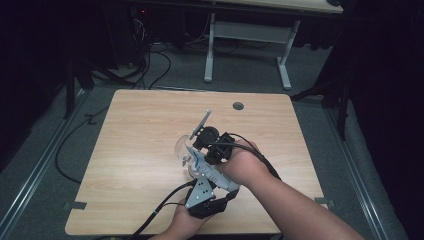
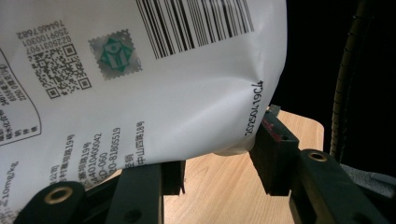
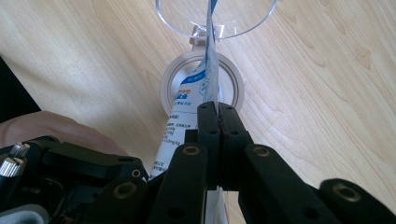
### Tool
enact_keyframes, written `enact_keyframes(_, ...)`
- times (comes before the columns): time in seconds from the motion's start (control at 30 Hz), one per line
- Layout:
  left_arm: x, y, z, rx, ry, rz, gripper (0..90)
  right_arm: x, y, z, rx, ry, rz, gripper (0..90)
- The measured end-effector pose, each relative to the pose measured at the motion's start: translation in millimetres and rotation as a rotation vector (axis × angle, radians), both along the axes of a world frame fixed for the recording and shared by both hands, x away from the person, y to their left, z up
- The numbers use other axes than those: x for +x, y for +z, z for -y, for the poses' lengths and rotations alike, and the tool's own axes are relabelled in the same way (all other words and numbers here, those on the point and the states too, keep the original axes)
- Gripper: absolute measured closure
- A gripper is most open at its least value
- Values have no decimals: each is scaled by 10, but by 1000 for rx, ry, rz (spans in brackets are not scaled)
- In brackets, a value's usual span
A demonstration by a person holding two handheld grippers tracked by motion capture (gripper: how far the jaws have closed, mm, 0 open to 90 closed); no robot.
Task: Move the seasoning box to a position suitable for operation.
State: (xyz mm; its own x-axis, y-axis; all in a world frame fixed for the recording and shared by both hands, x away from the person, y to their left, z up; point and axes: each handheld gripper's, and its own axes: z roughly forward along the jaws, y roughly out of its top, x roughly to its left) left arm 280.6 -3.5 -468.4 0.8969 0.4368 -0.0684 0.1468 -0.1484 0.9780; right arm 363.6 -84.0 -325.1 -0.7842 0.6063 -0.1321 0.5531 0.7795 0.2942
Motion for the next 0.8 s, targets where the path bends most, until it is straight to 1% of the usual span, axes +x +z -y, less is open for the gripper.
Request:
enact_keyframes(0.73, -1, -4, 1, -4, -1, -3, 585, 5, -15, -20, -3, -6, -4, 898)
enact_keyframes(0.8, -2, -6, 3, -4, -1, -3, 585, 8, -18, -19, -5, 0, -2, 897)
